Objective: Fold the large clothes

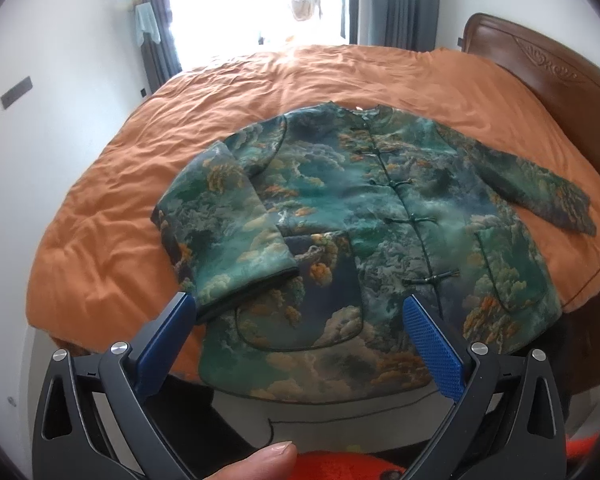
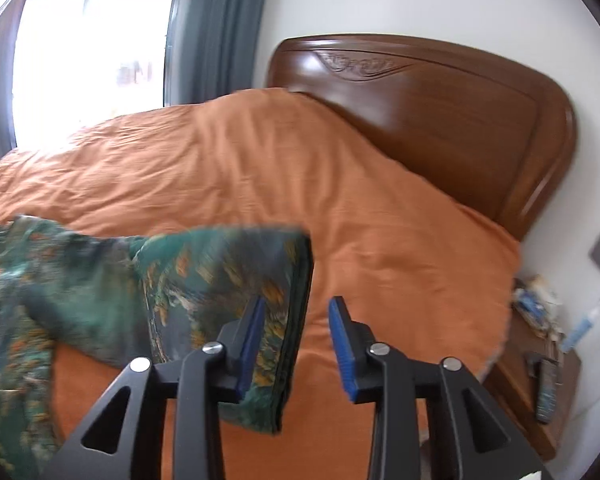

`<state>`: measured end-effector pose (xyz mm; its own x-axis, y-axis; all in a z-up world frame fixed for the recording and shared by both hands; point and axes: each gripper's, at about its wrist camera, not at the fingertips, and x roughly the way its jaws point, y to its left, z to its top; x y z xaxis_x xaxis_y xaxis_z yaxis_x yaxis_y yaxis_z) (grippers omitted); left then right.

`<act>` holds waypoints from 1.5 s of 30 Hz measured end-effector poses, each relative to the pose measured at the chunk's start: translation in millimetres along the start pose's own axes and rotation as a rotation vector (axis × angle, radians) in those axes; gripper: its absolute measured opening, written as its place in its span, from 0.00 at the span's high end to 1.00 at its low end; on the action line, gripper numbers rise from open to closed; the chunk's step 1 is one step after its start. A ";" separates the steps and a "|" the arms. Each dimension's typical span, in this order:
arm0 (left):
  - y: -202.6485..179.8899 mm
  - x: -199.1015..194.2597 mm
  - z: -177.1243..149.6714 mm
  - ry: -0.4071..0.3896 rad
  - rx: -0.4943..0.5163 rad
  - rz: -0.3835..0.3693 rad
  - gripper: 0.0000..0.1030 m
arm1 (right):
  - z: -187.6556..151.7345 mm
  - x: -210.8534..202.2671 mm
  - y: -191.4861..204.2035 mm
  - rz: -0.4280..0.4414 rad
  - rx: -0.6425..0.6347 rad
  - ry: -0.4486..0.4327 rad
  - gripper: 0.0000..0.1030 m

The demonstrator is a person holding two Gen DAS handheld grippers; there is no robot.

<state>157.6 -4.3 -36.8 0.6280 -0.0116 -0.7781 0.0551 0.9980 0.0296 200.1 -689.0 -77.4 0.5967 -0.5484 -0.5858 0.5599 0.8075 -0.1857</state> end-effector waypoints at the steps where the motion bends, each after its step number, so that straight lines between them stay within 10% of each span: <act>1: 3.2 2.8 0.6 0.006 -0.009 -0.002 0.00 | -1.7 -0.8 -6.0 -0.035 0.007 0.000 0.55; 9: 17.9 44.2 16.4 -0.069 0.154 0.045 0.00 | -32.4 -58.0 11.9 0.092 0.049 -0.039 0.51; 18: 14.5 155.9 9.4 0.093 0.405 -0.082 0.01 | -87.7 -163.9 138.8 0.400 -0.080 -0.091 0.43; 22: 46.0 170.3 7.1 0.129 0.302 -0.122 0.14 | -102.7 -198.8 176.2 0.503 -0.102 -0.090 0.43; 26: 68.4 158.1 8.9 0.135 0.210 -0.197 0.94 | -115.2 -236.0 208.7 0.546 -0.155 -0.105 0.43; 36: 196.8 65.6 46.8 -0.121 -0.198 -0.132 0.94 | -118.3 -247.3 238.7 0.587 -0.219 -0.110 0.43; 43: 296.8 68.5 56.5 -0.146 -0.382 0.085 0.91 | -123.1 -241.9 243.4 0.611 -0.222 -0.081 0.43; 45: 324.6 71.4 54.2 -0.145 -0.440 0.163 0.76 | -123.8 -241.5 244.4 0.611 -0.222 -0.077 0.43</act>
<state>262.4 315.5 -48.8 0.7046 0.1702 -0.6889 -0.3670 0.9183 -0.1484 121.7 -332.3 -79.0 0.8138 0.0158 -0.5809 -0.0197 0.9998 -0.0004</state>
